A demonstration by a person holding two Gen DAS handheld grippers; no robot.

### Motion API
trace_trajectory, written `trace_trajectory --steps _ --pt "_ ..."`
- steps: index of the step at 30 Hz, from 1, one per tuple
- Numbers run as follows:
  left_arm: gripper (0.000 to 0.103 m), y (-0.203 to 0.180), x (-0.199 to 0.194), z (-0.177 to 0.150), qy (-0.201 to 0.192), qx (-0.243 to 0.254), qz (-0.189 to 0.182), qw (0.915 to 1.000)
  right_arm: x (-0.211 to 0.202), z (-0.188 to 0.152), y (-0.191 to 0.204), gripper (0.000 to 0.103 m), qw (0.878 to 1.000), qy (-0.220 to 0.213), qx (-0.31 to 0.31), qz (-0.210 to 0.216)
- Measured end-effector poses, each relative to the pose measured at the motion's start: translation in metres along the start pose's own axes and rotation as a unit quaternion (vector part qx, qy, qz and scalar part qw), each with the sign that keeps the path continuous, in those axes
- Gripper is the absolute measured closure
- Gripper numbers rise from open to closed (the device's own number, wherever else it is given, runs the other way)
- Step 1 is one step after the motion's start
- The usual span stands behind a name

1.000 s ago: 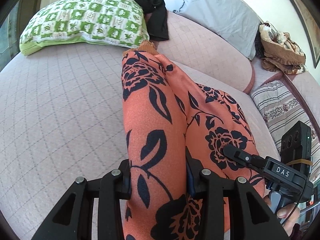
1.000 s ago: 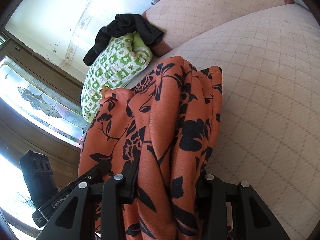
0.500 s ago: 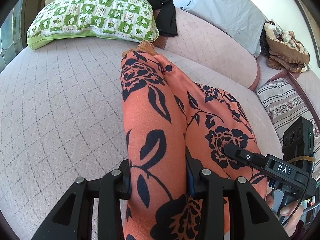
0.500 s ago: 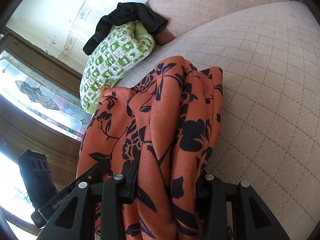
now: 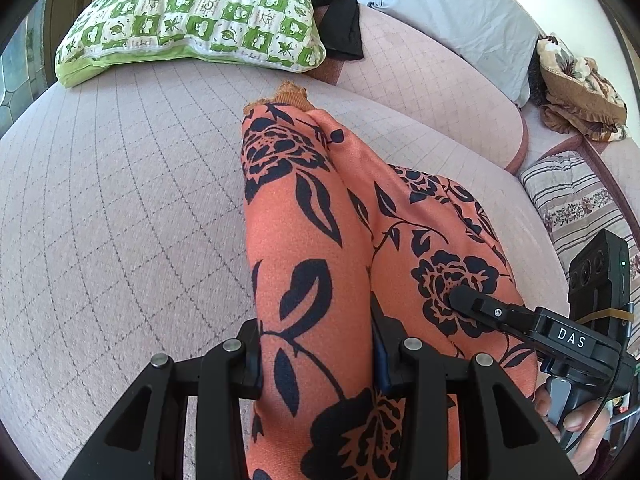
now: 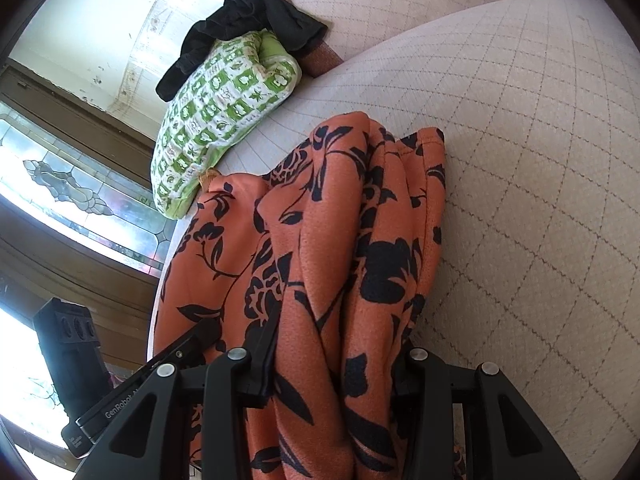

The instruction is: Fold small clothes

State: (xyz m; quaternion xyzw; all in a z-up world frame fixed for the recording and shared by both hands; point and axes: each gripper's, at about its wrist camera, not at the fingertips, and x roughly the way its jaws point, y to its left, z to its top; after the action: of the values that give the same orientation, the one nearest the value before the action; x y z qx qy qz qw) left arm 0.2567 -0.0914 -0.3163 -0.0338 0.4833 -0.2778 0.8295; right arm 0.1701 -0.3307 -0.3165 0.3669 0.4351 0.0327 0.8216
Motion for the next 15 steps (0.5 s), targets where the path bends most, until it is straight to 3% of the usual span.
trace_trajectory --steps 15 --pt "0.06 -0.003 0.017 0.007 0.015 -0.008 0.007 0.9998 0.013 0.002 0.003 0.061 1.0 0.005 0.002 -0.006"
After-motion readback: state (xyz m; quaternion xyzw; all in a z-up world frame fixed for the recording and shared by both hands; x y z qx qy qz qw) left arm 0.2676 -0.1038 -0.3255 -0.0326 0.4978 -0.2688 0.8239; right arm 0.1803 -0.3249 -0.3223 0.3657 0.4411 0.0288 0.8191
